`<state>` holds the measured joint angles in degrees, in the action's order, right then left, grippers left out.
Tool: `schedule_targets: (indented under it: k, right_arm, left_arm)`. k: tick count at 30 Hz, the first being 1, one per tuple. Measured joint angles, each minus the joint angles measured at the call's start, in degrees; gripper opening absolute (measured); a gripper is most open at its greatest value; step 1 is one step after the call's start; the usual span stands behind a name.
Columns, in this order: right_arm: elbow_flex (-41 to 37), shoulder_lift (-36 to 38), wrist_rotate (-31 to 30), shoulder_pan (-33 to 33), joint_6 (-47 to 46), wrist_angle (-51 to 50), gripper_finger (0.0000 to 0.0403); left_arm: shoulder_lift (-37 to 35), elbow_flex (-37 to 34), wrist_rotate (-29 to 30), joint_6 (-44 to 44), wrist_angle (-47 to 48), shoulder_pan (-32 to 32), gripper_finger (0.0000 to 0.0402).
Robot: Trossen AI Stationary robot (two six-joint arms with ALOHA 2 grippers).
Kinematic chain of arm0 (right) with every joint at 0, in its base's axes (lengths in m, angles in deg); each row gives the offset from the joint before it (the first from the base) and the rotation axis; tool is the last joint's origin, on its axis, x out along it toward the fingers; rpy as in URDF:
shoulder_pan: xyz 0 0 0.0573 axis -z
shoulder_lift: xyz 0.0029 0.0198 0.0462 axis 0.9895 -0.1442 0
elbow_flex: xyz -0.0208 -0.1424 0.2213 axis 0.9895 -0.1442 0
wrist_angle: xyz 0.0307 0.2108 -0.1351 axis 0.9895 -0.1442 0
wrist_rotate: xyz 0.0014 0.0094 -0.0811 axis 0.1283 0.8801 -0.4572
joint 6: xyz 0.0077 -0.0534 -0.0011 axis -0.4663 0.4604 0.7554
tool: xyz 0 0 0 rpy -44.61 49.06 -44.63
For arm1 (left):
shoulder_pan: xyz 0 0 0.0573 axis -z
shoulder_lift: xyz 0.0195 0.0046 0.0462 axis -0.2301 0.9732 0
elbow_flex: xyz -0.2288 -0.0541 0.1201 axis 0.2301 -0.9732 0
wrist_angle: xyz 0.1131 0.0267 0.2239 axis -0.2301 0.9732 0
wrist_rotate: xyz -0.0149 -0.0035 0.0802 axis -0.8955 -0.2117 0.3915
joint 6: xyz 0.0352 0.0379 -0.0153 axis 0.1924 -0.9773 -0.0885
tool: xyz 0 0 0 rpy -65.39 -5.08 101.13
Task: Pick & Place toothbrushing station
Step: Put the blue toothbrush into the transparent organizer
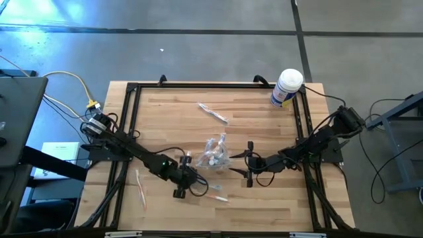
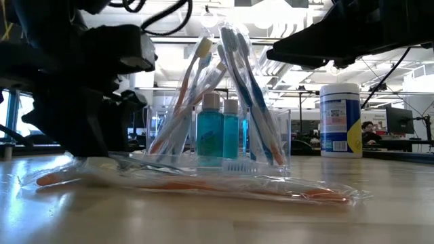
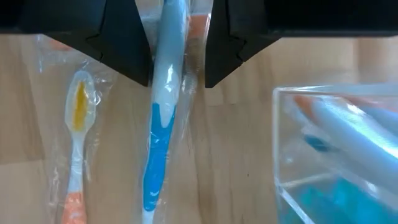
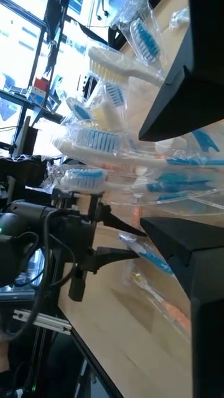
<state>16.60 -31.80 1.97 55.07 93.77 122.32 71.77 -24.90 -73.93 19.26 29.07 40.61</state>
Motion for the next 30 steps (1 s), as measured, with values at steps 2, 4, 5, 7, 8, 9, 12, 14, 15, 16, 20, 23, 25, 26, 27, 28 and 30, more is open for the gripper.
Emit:
schedule_targets:
  k: [2,4,5,7,8,9,12,14,15,16,20,23,25,26,27,28,30]
  right_arm:
    - [0.0,0.0,0.0,0.0,0.0,0.0,0.0201]
    - [0.0,0.0,0.0,0.0,0.0,0.0,0.0201]
    - [0.0,0.0,0.0,0.0,0.0,0.0,0.0201]
    - [0.0,0.0,0.0,0.0,0.0,0.0,0.0201]
    - [0.0,0.0,0.0,0.0,0.0,0.0,0.0201]
    - [0.0,0.0,0.0,0.0,0.0,0.0,0.0201]
    - [0.0,0.0,0.0,0.0,0.0,0.0,0.0201]
    - [0.0,0.0,0.0,0.0,0.0,0.0,0.0201]
    - [0.0,0.0,0.0,0.0,0.0,0.0,0.0201]
    - [0.0,0.0,0.0,0.0,0.0,0.0,0.0201]
    - [0.0,0.0,0.0,0.0,0.0,0.0,0.0201]
    - [0.0,0.0,0.0,0.0,0.0,0.0,0.0201]
    - [0.0,0.0,0.0,0.0,0.0,0.0,0.0201]
    - [0.0,0.0,0.0,0.0,0.0,0.0,0.0201]
    - [0.0,0.0,0.0,0.0,0.0,0.0,0.0201]
    - [0.0,0.0,0.0,0.0,0.0,0.0,0.0201]
    - [0.0,0.0,0.0,0.0,0.0,0.0,0.0201]
  left_arm:
    - [0.2,0.0,-1.2,0.1,-0.1,-0.3,0.0139]
    - [0.2,0.0,-1.2,0.2,-0.1,-0.3,0.013]
    - [0.2,0.0,-1.1,0.2,-0.1,-0.2,0.0125]
    - [0.0,0.0,-0.4,0.2,0.0,0.3,0.0109]
    - [0.0,0.0,-0.1,0.3,-0.1,0.5,0.0101]
    - [0.0,0.0,0.3,0.3,-0.1,0.7,0.0092]
    - [0.0,0.0,1.2,0.3,-0.2,1.4,0.0064]
    - [0.0,0.0,1.7,0.3,-0.2,1.5,0.0043]
    - [0.0,0.0,1.8,0.3,-0.2,1.6,0.0034]
    - [-0.1,0.0,1.8,0.3,-0.2,1.5,0.0026]
    - [-1.0,-0.1,2.9,-0.4,0.7,1.7,0.0016]
    - [-2.3,-0.1,6.1,-1.2,0.8,2.6,0.002]
    - [-3.2,-0.1,8.6,-2.2,0.8,3.6,0.002]
    - [-3.7,-0.1,9.7,-2.9,0.9,4.2,0.002]
    - [-4.4,-0.1,10.9,-3.6,0.8,4.8,0.002]
    - [-5.2,-0.1,11.9,-4.2,0.8,5.3,0.0019]
    - [-6.9,-0.1,13.9,-4.5,0.7,6.5,0.0019]
